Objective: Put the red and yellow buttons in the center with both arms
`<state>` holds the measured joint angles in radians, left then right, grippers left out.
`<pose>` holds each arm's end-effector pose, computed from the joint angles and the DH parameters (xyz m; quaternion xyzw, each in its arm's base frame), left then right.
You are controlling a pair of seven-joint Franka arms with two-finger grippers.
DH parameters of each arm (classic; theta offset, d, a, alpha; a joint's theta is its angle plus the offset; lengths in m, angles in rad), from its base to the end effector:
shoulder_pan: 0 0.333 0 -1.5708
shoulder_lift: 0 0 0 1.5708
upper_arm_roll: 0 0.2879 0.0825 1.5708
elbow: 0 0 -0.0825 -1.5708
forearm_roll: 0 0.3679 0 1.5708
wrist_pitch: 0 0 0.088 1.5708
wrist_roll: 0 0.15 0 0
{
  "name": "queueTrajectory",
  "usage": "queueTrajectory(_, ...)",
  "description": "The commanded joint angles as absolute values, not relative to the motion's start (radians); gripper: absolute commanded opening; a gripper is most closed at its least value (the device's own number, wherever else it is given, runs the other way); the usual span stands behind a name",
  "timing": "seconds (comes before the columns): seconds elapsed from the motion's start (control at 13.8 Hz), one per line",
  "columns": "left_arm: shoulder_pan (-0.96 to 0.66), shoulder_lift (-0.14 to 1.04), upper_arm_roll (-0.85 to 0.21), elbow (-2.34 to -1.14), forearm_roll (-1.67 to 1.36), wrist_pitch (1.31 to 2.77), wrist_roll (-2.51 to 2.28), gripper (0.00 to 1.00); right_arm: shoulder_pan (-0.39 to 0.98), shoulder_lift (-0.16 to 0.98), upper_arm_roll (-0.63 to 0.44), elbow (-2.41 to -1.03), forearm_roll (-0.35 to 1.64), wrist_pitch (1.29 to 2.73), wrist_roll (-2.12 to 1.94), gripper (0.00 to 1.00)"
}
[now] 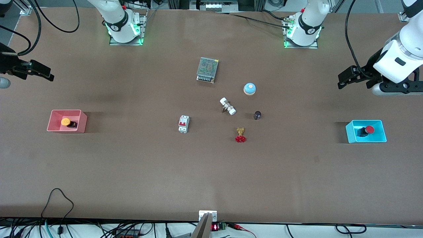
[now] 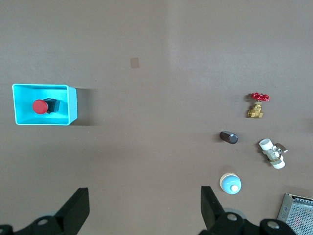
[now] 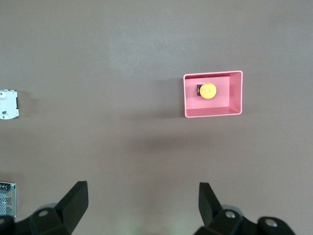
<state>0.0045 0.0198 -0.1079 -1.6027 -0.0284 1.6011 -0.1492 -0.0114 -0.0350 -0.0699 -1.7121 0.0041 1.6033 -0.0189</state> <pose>0.5413 -0.0599 0.5309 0.9996 0.0235 -0.0125 0.0138 0.5220 -0.0423 0.5105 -0.9988 0.0312 0.0367 0.0051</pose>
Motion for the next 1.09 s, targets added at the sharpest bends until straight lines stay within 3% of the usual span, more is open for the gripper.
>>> queueTrajectory(0.0,0.017,0.018,-0.118,-1.589,-0.025,1.588,-0.127,1.0,-0.015,-0.049,-0.064,-1.721,-0.003,1.615,-0.029,1.0)
queueTrajectory(0.8,0.015,0.018,-0.118,-1.588,-0.025,1.588,-0.129,1.0,-0.018,0.0,-0.064,-1.723,0.005,1.626,-0.026,1.0)
queueTrajectory(1.02,0.015,0.018,-0.12,-1.588,-0.025,1.588,-0.129,1.0,-0.017,0.057,-0.066,-1.724,-0.003,1.69,-0.015,1.0)
